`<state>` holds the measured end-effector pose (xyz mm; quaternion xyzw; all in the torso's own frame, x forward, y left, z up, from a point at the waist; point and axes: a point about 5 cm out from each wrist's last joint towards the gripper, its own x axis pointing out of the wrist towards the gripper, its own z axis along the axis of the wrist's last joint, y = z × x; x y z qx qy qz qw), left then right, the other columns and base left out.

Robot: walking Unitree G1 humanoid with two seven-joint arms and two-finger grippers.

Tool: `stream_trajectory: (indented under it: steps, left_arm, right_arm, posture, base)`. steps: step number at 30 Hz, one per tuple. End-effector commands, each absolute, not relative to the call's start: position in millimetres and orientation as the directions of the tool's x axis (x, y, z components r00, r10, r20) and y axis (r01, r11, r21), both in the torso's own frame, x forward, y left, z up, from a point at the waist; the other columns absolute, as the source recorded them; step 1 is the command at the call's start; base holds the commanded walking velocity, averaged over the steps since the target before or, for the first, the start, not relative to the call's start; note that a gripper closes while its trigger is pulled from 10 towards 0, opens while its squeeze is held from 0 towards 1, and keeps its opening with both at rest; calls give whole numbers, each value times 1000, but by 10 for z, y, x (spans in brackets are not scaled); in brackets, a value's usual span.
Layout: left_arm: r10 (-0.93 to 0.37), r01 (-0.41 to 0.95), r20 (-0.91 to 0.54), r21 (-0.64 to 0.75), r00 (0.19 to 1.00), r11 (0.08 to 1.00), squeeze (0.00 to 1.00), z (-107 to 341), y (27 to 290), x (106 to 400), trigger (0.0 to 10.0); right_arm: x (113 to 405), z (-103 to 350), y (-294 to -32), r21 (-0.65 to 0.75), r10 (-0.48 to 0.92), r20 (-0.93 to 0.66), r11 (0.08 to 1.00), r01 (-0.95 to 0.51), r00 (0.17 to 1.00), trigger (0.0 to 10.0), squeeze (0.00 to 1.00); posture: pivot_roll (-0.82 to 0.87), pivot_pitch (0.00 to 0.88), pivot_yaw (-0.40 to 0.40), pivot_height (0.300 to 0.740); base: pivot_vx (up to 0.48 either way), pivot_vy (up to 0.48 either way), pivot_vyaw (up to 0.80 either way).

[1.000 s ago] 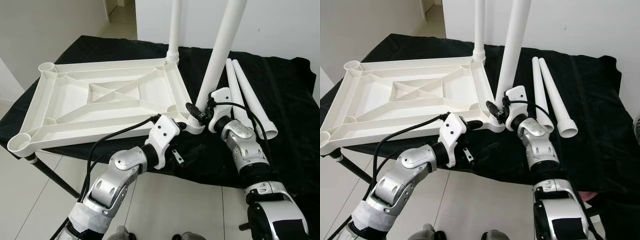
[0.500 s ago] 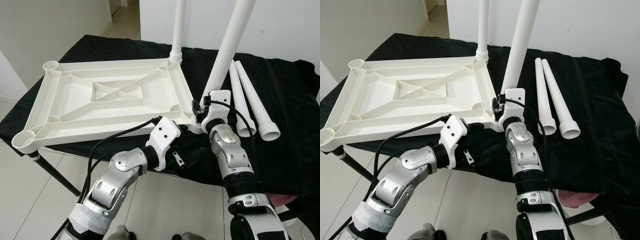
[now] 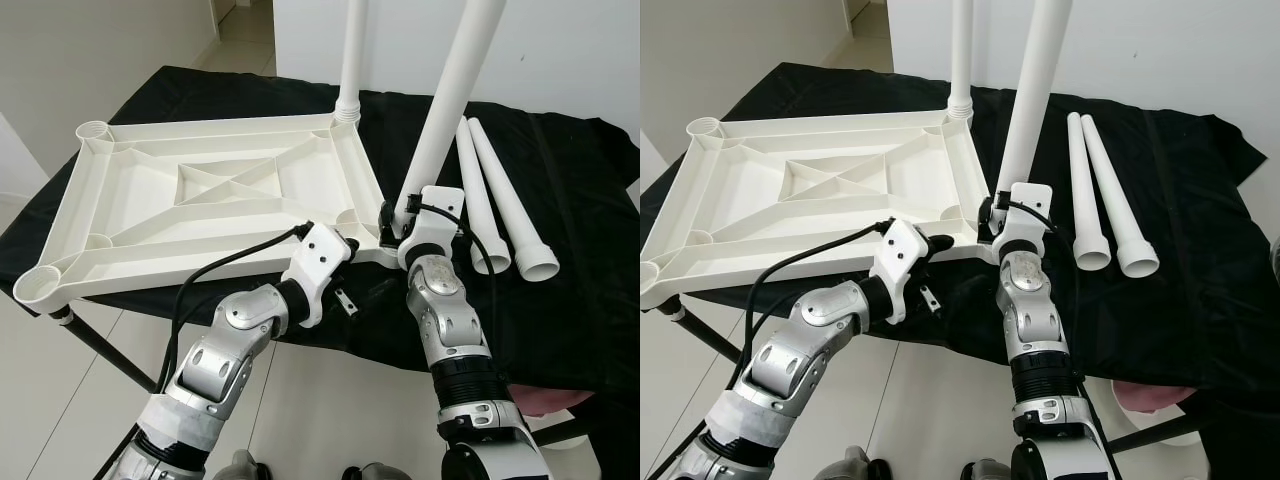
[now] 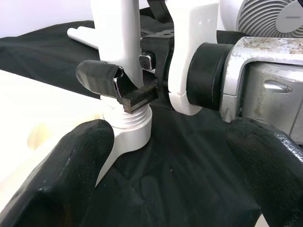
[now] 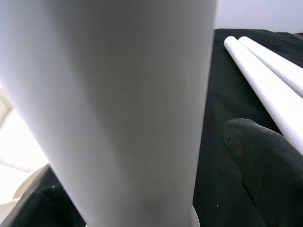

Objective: Building children table

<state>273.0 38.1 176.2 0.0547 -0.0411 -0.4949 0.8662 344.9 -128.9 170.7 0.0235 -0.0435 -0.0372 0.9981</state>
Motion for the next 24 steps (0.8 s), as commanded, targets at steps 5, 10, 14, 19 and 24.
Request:
stream_trajectory:
  steps: [5,10,14,19,24]
  left_arm:
    - [-745,734,12,155,667,661,0,1746,507,2885,10000]
    - [-718,707,11,159,696,689,0,1757,568,2930,10000]
    - [-716,706,11,160,698,690,0,1762,580,2936,10000]
    - [-707,696,14,160,707,700,0,1780,607,2959,10000]
    - [-701,689,16,163,713,706,0,1807,633,2998,10000]
  right_arm:
    - [3399,1689,-1312,43,-59,101,998,55,993,10000,1000]
    - [3273,1682,-1235,56,-31,130,998,23,991,10000,0]
    - [3240,1679,-1212,54,-30,137,998,22,990,10000,0]
    - [3171,1672,-1189,52,-24,146,999,16,989,10000,0]
    - [3036,1695,-1179,66,2,188,998,-14,982,10000,0]
  posture:
    - [-61,50,3,740]
    - [-53,58,3,740]
    - [-50,64,6,740]
    - [-53,76,17,740]
    - [-62,89,31,740]
  base:
    - [0,0,0]
    - [0,0,0]
    - [0,0,0]
    - [0,0,0]
    - [0,0,0]
